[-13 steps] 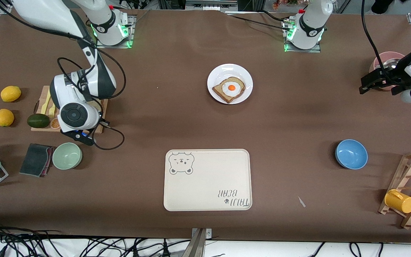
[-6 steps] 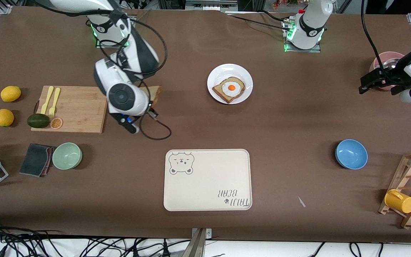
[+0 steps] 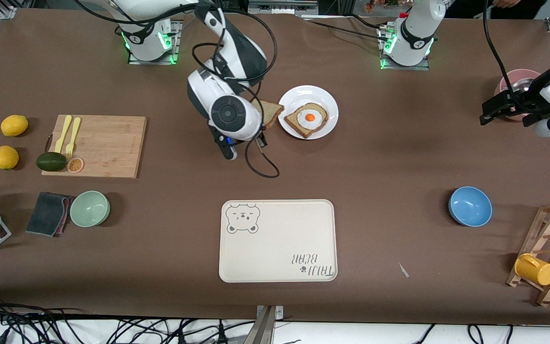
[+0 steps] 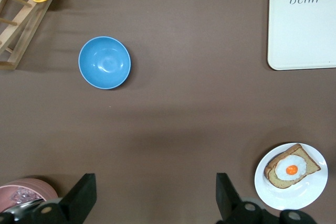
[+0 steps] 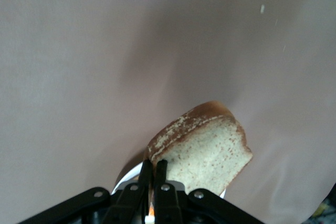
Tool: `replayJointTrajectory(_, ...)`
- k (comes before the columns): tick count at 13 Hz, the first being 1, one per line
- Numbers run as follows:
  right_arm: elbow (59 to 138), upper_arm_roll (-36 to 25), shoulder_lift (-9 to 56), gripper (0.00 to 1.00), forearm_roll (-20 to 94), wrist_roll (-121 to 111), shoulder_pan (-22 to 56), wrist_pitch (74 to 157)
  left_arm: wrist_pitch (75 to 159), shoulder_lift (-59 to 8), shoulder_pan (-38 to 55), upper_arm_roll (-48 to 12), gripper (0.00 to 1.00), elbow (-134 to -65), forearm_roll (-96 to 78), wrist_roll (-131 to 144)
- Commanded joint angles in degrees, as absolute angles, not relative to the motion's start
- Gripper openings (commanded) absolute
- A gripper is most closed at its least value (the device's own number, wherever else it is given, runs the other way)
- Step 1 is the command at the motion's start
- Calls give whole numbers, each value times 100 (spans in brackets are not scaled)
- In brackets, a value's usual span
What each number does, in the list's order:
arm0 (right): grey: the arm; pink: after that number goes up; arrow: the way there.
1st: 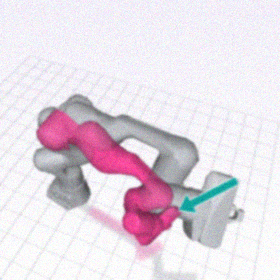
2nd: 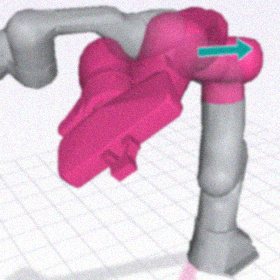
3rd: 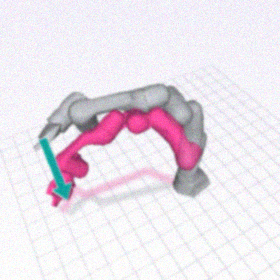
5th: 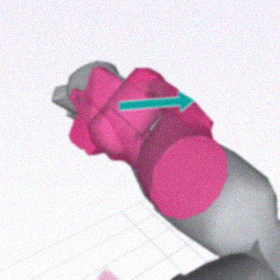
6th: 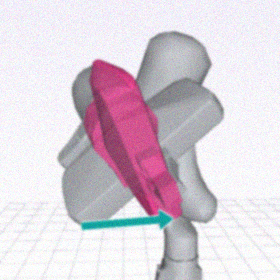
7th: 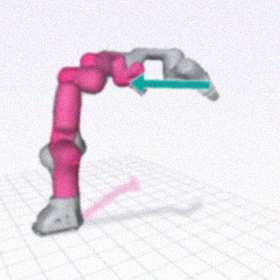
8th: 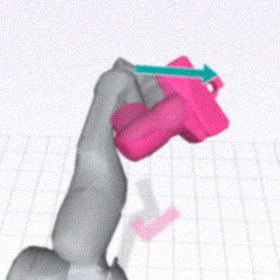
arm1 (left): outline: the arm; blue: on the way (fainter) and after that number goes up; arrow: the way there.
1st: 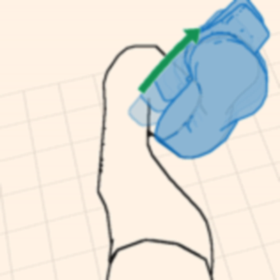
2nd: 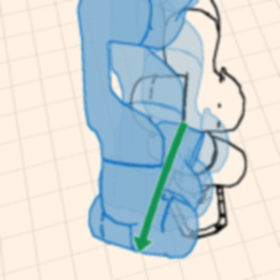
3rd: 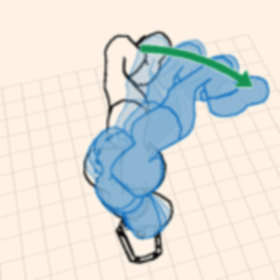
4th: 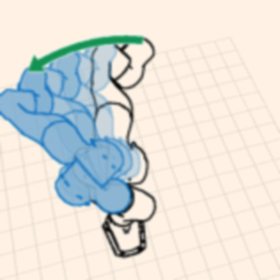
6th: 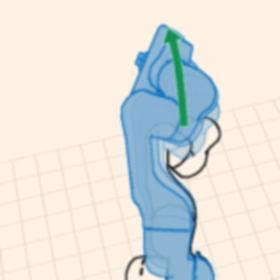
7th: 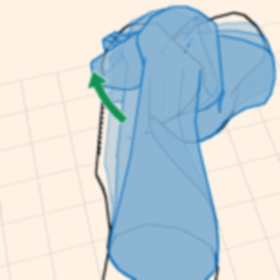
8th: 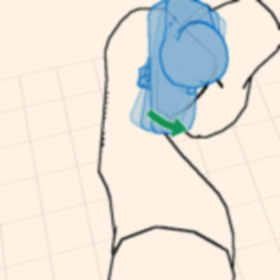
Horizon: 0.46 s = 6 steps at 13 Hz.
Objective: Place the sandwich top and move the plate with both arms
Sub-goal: 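Carry the bread with the right gripper over the egg toast plate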
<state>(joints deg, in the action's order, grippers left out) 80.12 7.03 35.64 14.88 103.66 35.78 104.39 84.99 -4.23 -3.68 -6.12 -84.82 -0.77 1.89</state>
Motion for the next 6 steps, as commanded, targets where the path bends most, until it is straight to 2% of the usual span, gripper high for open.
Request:
replayJointTrajectory(1,7673,677,3814,0,1827,11116,3892,10729,8429,-360,-334,-589,100,-8508,-105,193)
replayJointTrajectory(6,7673,677,4296,0,2381,11918,4385,11951,8429,-369,-334,-589,100,-8534,-105,193)
